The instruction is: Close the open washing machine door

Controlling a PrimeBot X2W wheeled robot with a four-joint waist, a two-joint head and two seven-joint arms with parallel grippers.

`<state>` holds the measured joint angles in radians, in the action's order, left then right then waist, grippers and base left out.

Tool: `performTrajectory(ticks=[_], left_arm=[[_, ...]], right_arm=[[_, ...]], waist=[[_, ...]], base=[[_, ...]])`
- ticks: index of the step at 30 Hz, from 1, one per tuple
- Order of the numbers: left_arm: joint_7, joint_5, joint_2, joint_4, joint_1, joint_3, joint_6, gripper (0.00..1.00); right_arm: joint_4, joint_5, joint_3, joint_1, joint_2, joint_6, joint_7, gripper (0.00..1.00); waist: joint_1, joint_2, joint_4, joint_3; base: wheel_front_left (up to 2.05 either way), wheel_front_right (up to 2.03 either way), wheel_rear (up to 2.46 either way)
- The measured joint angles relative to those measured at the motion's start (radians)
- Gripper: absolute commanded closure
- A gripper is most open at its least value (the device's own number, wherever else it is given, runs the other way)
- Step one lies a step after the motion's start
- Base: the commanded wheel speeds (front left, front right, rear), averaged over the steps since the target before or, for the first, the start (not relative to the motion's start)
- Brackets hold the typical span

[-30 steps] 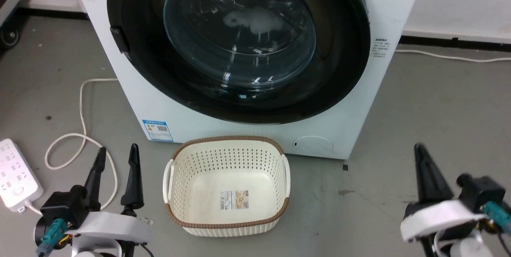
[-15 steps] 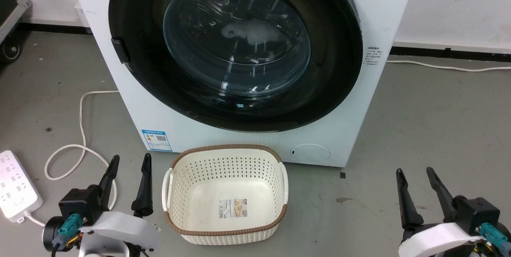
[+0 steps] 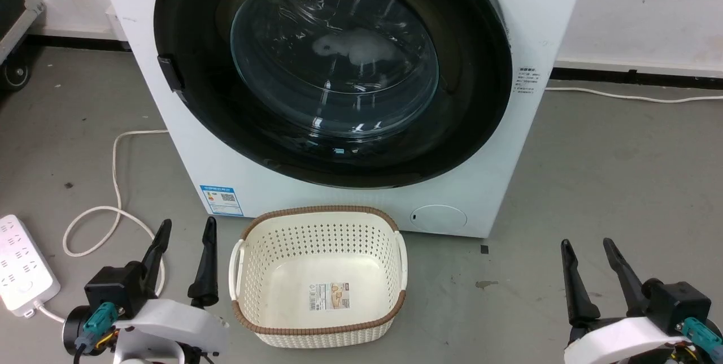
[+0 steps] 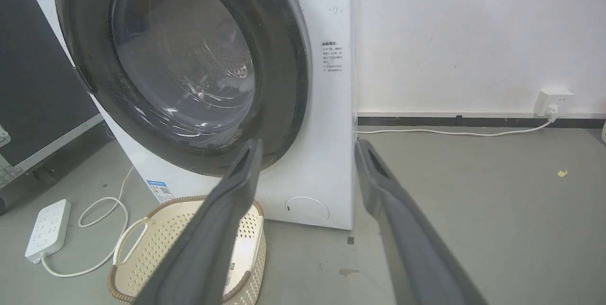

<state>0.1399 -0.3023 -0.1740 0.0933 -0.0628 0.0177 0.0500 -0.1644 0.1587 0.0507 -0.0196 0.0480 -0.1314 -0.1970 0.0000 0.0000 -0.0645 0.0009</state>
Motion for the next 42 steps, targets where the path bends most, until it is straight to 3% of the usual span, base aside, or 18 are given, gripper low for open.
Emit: performTrajectory(ticks=[8,9,42], left_arm=[[-0.003,-0.007,-0.004,0.001,-0.004,0.003,-0.004,0.00],[-0.003,-0.009,-0.003,0.001,-0.004,0.003,-0.004,1.00],[-0.029,0.049,0.023,-0.014,0.000,0.000,-0.008,1.00]], right_arm=[[-0.007,0.002,-0.001,0.000,0.000,0.000,-0.009,0.00],[-0.007,0.001,-0.001,0.000,0.000,0.000,-0.009,1.00],[0.021,-0.027,-0.009,-0.001,0.000,0.000,0.034,1.00]], waist=[[0.0000,0.0001,-0.003,0.005],[0.0000,0.0001,-0.003,0.005],[0.0000,0.0000,0.012,0.004]], base=[[0.00,0.00,0.00],[0.00,0.00,0.00],[0.00,0.00,0.00]])
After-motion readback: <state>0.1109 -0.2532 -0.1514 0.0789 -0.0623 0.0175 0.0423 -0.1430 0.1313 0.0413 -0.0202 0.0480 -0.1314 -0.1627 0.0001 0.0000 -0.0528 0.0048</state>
